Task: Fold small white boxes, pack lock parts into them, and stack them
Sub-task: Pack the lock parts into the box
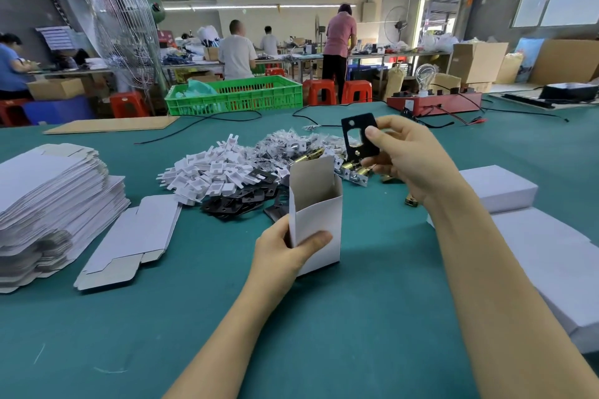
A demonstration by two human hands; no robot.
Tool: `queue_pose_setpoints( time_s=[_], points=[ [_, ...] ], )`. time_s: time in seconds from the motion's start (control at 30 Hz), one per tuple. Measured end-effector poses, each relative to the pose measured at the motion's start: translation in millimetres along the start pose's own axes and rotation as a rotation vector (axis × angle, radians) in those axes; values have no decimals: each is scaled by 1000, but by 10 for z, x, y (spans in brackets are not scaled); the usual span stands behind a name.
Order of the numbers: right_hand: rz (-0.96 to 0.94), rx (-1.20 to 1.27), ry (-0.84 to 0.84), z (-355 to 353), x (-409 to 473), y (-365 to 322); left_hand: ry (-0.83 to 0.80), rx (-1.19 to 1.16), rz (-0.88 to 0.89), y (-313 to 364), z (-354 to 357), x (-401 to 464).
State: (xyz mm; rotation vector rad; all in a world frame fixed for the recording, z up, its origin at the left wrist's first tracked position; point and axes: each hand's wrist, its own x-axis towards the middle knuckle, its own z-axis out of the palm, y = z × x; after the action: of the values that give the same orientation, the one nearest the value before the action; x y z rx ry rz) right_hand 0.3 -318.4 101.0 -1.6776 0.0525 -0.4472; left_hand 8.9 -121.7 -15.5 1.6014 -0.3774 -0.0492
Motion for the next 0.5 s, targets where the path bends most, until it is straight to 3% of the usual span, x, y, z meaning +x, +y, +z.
queue_pose_setpoints(
  time_s=[0.3, 0.5],
  points=[
    [-210, -456, -319, 93, -207, -393, -128, -92, -97, 48, -57, 11],
    [-295, -700, -424, 230, -239, -440, -142, -56, -38, 41, -59, 6]
  ],
)
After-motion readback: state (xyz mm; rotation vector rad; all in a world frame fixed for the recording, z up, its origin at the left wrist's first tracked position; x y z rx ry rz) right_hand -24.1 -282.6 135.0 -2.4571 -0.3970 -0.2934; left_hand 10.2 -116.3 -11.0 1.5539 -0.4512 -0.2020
